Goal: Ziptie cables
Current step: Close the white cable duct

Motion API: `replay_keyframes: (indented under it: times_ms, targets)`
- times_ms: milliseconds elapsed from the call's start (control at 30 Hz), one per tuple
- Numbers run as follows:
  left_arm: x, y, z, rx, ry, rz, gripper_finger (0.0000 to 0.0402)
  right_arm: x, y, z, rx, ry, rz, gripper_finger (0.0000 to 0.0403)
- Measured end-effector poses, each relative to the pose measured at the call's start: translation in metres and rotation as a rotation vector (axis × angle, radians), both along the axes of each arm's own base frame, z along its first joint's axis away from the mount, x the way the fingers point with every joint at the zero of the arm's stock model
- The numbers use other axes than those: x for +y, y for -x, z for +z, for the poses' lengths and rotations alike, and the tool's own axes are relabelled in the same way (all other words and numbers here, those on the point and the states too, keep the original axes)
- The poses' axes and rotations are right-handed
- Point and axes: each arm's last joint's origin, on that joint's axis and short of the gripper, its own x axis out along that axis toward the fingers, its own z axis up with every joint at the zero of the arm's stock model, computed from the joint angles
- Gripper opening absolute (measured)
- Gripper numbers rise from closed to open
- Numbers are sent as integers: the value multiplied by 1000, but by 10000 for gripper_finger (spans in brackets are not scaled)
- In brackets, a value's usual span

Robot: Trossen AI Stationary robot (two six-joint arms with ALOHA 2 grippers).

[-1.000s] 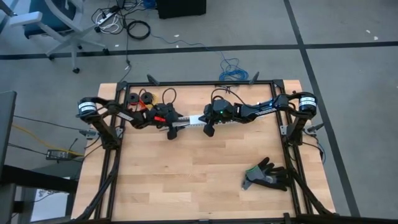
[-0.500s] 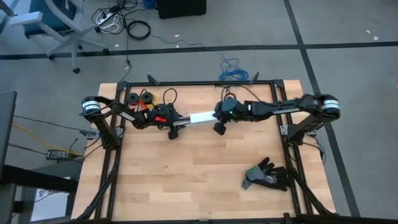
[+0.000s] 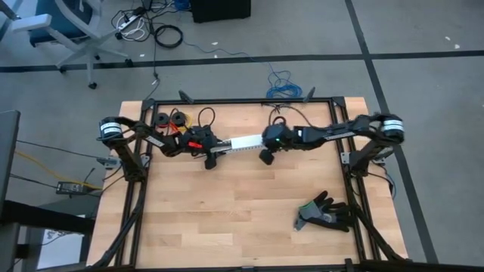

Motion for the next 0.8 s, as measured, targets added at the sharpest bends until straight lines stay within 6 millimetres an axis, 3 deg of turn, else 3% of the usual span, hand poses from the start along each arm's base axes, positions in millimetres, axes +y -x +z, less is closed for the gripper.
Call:
replay_keyframes:
  times_ms: [167,300,600,800]
  targets:
    - [0,0,0,-3,0,11,250,-11,-35,-30,-129,-19,90,0]
    - [0,0,0,-9,9,17,250,-13,-55,-30,-215,41,164,0]
    - [0,-1,0,-14,17,6,253,-12,-57,-4,-300,101,232,0]
    - [-2,-2,2,-35,6,-58,282,-6,-57,2,-328,102,264,0]
